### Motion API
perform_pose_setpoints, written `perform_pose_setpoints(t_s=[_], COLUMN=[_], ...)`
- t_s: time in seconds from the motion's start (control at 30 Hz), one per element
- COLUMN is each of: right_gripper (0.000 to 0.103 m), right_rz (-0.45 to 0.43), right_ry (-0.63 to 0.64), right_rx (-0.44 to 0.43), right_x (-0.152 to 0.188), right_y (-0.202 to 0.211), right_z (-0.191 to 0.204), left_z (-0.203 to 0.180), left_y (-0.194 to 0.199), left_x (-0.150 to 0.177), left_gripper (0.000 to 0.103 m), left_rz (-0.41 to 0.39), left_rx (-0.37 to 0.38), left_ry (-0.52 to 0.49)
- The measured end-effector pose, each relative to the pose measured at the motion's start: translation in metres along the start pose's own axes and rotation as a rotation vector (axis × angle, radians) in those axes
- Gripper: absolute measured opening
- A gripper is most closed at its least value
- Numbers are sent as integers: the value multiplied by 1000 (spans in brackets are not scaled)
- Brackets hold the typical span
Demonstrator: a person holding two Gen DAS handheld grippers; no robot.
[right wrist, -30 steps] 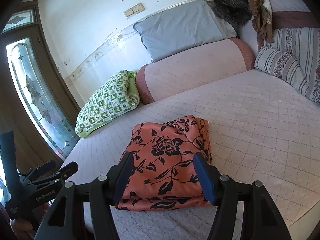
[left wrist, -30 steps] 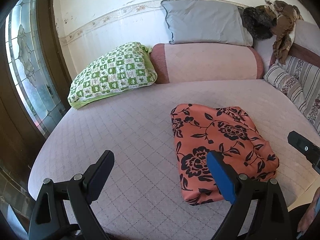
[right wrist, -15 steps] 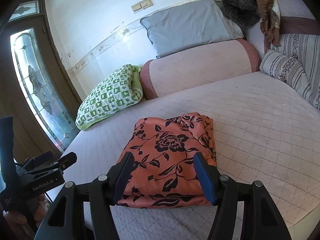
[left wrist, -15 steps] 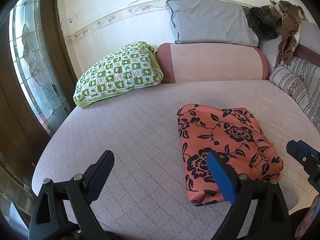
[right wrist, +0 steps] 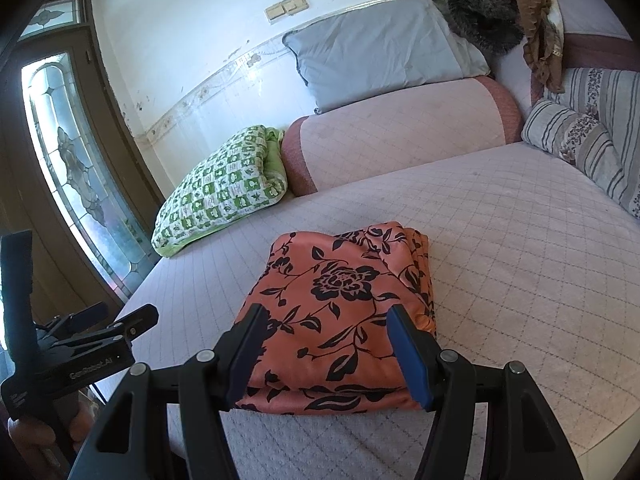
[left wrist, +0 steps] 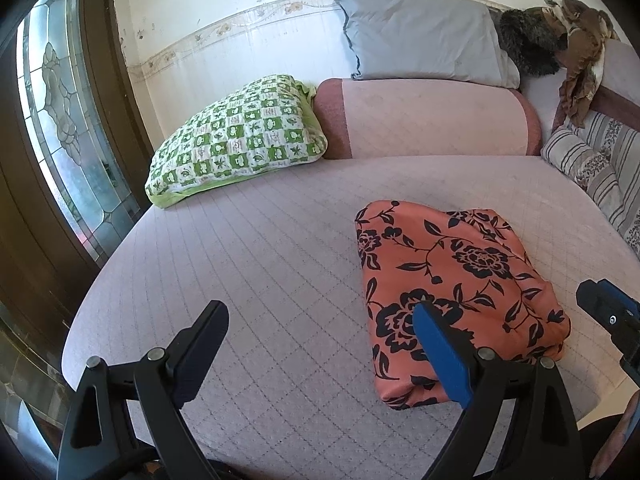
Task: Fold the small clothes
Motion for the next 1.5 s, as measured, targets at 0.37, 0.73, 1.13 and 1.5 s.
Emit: perform_pose_setpoints(t_s=[0.37,0.73,1.13,1.5], right_gripper=[65,71,71,71], right_rz=[28,82,115,146], right_ry=[15,-27,-284,-301], right_rx=[6,10,24,28], right_x=[5,9,-3,-11], right_y=[-8,-20,-42,-60], right_z=[3,-13,-88,-103], left_z=[3,-3,-8,-16], left_y=[-11,-32,-77,-99], left_x=[7,13,7,13], left_gripper=[94,93,93,93], left_rz=[24,58,93,125], left_rx=[9,51,53,56], left_ry=[12,10,17,5])
Point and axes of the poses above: each gripper's, at about its wrist camera, not at the fingertips, and y roughly against the way its jaws point, z to its left, x to its underside, the point moved 9 cm from there along -y, roughly the way its jaws point, and after that the axes turned 11 degrees about -x, right-handed, at the moved point
